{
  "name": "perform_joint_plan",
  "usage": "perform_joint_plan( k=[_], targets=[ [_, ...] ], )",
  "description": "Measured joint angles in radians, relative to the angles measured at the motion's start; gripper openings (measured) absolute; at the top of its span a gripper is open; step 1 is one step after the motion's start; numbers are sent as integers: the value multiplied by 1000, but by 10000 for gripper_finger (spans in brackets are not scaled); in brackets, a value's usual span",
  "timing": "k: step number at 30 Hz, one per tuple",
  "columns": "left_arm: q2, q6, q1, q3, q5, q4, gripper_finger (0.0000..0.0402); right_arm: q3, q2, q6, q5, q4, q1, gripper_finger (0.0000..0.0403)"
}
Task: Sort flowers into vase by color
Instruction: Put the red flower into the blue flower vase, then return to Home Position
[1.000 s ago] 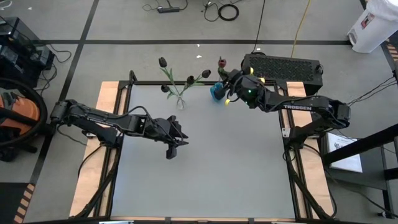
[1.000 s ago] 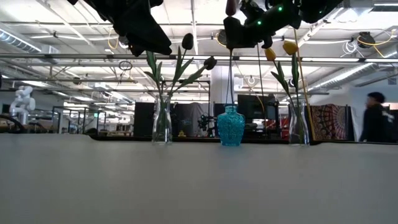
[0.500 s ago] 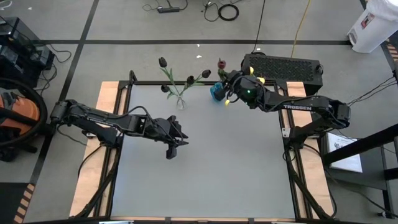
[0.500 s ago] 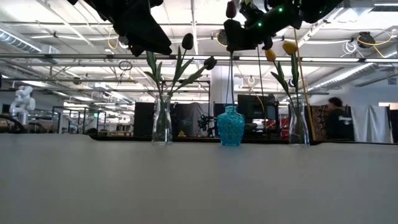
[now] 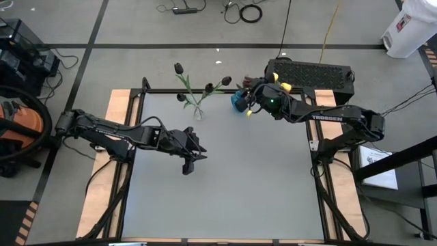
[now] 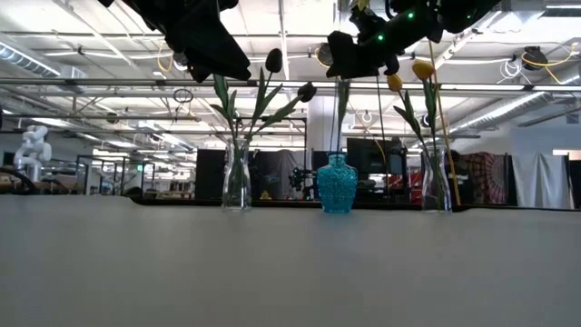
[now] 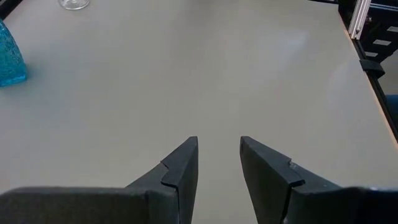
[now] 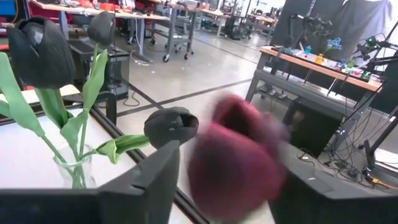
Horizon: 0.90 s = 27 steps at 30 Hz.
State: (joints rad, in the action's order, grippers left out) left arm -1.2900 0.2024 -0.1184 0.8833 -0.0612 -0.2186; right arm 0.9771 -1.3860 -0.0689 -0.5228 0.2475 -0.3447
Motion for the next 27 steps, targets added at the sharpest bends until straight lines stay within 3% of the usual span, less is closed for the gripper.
perform_joint_plan(
  k=[13, 27],
  targets=[
    [0, 0, 0, 0, 0, 0, 125, 0, 64, -48, 0, -13, 43, 301],
    [0, 0, 0, 0, 0, 0, 125, 0, 203, -48, 0, -118, 95, 313]
  ],
)
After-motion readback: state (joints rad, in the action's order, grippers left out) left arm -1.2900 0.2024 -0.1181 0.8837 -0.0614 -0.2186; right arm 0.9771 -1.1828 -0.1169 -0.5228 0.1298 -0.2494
